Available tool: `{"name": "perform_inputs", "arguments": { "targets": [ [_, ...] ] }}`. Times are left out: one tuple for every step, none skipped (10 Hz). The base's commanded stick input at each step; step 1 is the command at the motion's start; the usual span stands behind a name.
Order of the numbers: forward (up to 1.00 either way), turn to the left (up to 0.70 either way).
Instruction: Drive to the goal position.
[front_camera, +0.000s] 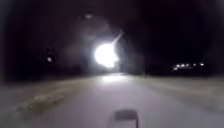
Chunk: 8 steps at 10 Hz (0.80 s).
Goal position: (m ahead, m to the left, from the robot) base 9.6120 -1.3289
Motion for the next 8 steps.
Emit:
{"name": "perform_inputs", "arguments": {
  "targets": [
    [1.0,0.0],
    [1.0,0.0],
    [1.0,0.0],
    [1.0,0.0],
    [1.0,0.05],
    [1.0,0.18],
    [1.0,0.35],
    [1.0,0.29]
  ]
}}
